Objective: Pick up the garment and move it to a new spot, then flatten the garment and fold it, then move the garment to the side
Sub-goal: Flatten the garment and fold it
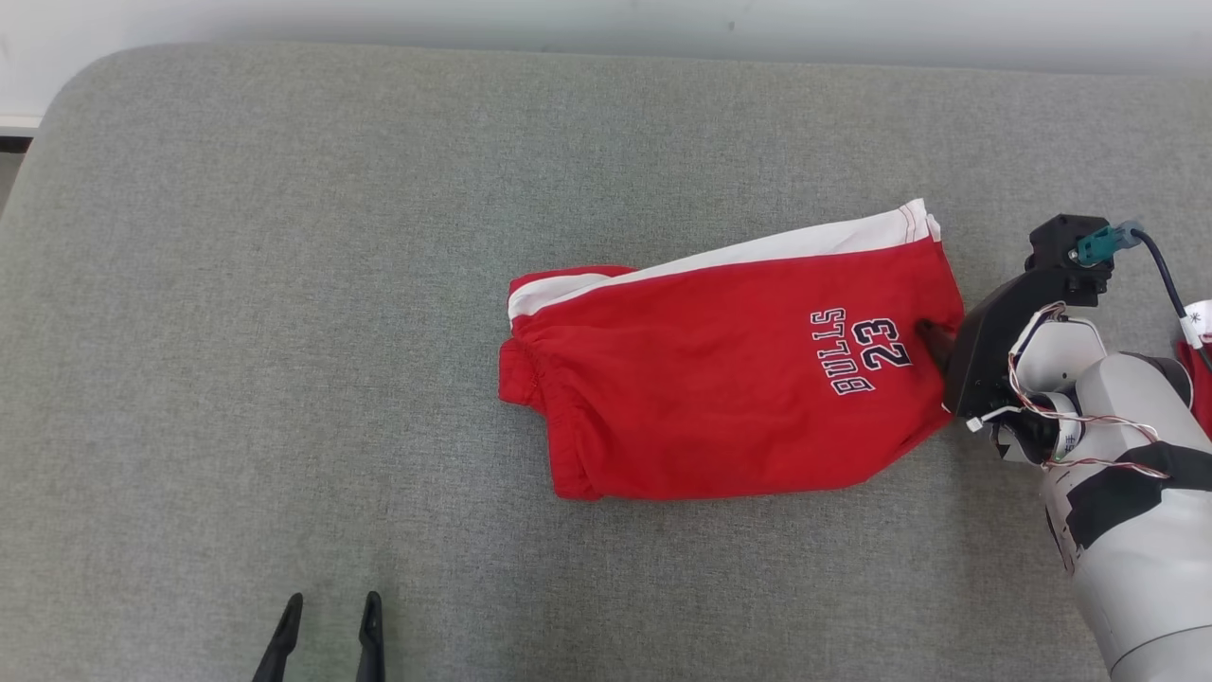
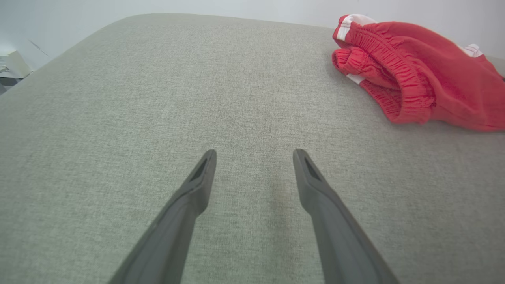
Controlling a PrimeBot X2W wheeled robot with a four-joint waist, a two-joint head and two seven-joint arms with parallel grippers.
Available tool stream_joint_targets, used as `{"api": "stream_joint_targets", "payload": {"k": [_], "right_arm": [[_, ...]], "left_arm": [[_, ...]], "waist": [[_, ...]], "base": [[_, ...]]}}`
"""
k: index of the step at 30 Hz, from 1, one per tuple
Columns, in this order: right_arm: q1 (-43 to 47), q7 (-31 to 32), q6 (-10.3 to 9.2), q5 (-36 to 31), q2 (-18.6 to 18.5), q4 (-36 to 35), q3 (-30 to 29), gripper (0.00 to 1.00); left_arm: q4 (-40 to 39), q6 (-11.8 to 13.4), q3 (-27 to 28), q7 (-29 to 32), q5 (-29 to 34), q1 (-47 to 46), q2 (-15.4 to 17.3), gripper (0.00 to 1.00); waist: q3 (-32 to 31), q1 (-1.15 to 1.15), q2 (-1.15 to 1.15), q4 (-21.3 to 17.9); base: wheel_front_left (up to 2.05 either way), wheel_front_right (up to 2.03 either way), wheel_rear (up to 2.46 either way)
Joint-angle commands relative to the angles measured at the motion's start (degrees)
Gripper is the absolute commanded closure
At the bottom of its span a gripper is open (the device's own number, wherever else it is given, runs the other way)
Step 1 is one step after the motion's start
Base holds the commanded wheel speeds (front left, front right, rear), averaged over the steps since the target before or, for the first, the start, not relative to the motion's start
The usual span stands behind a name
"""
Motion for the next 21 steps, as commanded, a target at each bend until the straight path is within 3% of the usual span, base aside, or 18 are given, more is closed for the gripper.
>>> {"api": "stream_joint_targets", "payload": {"k": [1,2,21], "right_arm": [[3.37,0.66,0.31,-0.42,1.47,2.27,0.71,0.87],[3.41,0.36,0.31,-0.6,1.28,2.35,0.57,1.0],[3.79,-9.6,0.09,-3.96,-1.02,2.26,-5.07,1.0]], "left_arm": [[0.16,-0.27,0.0,-0.16,0.47,0.75,-0.44,0.0],[0.31,-0.37,0.05,-0.16,0.56,0.79,-0.51,0.0],[2.38,-1.91,1.53,-0.16,1.15,2.42,-1.84,0.0]], "waist": [[-0.02,0.01,0.01,0.03],[-0.02,0.01,0.01,0.06],[-5.39,0.01,0.01,-3.31]], "base": [[0.0,0.0,0.0],[0.0,0.0,0.0],[0.0,0.0,0.0]]}}
